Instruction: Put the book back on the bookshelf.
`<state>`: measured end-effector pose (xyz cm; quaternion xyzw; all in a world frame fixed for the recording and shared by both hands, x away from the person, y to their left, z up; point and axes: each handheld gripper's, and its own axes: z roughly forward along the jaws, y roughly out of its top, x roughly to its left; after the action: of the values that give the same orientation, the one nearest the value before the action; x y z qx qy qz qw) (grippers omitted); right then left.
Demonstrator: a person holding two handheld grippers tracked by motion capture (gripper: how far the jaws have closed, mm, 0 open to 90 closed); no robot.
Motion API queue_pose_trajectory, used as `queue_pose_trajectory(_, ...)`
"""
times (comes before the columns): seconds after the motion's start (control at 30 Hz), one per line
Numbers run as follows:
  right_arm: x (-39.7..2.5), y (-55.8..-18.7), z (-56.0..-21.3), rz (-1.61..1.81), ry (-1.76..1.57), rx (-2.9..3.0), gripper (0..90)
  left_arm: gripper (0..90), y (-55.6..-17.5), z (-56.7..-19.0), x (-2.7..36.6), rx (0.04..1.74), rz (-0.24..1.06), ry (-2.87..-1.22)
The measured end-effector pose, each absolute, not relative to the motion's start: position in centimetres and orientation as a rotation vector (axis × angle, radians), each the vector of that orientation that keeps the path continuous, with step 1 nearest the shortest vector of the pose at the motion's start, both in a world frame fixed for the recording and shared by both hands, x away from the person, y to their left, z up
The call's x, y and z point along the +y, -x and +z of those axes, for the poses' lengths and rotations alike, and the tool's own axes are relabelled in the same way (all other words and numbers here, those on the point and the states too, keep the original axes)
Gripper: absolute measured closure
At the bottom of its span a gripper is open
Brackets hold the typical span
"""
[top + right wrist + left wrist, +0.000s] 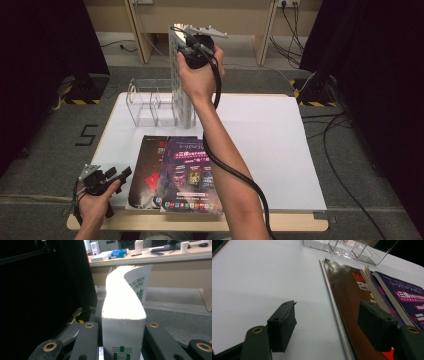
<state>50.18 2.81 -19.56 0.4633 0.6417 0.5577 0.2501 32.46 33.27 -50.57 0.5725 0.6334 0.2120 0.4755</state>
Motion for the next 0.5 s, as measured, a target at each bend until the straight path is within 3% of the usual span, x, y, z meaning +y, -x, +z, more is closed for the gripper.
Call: queue_pose_trajectory(0.5,2.9,-50.1,-16.5,1.584,-1.228,1.69,74.2,29.9,-32.4,-50.5,33.4,1.55,0.521,-1.394)
